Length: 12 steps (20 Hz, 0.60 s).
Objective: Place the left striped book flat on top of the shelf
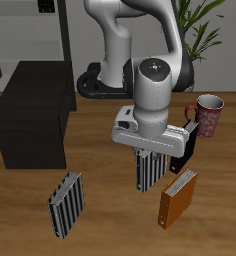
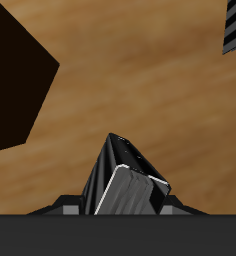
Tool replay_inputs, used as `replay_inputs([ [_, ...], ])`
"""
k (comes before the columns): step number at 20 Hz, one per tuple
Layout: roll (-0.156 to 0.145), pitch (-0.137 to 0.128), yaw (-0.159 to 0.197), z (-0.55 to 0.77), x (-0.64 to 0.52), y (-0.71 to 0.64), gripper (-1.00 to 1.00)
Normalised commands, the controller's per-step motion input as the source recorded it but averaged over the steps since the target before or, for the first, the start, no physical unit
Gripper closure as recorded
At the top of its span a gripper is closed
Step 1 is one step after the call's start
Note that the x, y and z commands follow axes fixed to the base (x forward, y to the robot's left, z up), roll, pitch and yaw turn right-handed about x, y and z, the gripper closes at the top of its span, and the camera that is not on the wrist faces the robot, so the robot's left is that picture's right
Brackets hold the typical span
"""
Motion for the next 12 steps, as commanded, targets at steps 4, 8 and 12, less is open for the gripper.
replay_inputs([
  [4,-0.039,-0.034,0.021,0.22,-0.01,-0.26,1.0],
  [8,-0.023,-0.017,0.006,0.22,-0.04,-0.22,1.0],
  [12,-0.049,-0.043,0.048,0.4,-0.15,-0.36,1.0],
])
